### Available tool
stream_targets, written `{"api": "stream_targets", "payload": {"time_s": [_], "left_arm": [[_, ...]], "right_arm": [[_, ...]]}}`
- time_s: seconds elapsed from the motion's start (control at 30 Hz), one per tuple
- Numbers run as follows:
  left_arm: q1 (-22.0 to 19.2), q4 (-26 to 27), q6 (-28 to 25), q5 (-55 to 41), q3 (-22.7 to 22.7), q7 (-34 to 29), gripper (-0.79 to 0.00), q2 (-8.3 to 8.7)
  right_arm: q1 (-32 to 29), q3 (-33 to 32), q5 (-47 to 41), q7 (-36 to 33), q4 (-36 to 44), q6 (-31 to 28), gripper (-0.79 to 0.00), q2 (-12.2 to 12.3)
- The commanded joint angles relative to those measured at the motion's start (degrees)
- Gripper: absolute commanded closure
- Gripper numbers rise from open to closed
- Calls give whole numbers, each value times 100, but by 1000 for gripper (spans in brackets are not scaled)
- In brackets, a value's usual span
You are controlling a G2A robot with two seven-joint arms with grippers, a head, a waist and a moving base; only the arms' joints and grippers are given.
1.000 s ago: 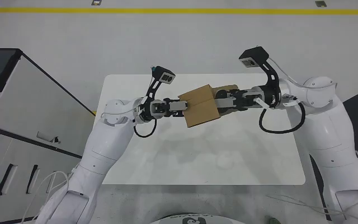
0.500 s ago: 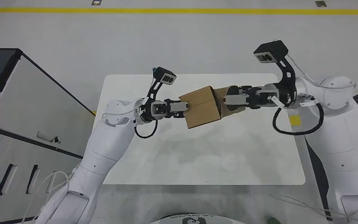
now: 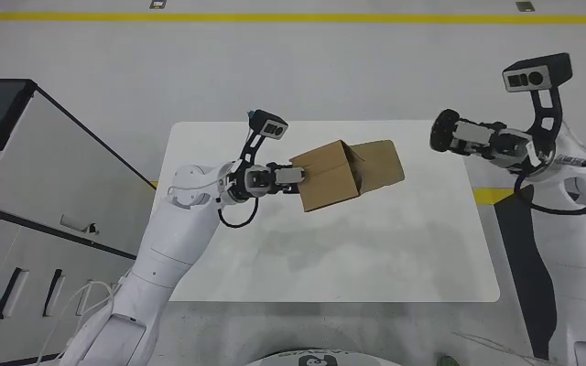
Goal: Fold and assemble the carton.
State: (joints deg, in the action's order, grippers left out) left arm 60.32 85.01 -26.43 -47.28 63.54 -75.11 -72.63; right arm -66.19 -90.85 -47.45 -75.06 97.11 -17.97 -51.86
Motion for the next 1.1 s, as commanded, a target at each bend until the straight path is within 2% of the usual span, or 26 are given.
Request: {"api": "stream_targets", "payload": {"time_s": [0.0, 0.13, 0.2, 0.27, 0.43, 0.57, 0.83, 1.07], "left_arm": [[24, 34, -4, -78, -13, -2, 0, -6], [49, 53, -19, -206, -43, -5, 0, -21], [55, 51, -29, -258, -53, -8, 0, -28], [59, 52, -46, -316, -56, -30, 0, -34], [72, 55, -75, -384, -41, -100, 0, -39], [79, 44, -87, -441, -15, -134, 0, -43], [4, -83, -45, -488, 31, -229, 0, -50], [-21, -103, -22, -541, 19, -252, 0, -69]], "right_arm": [[6, 10, 4, -4, -1, 1, -785, 0], [-14, 13, -24, 61, -19, 23, -785, -4], [-127, -51, -211, 387, -179, 82, -785, -19], [-224, -175, 87, 430, -377, 152, -785, 6], [-458, -254, 121, 442, -622, 287, -785, 13], [-673, -41, 170, 393, -882, 351, -720, -15], [-715, 451, 39, 372, -1089, 347, -717, -106], [-507, 1121, -21, 434, -1423, 218, -656, -247]]}}
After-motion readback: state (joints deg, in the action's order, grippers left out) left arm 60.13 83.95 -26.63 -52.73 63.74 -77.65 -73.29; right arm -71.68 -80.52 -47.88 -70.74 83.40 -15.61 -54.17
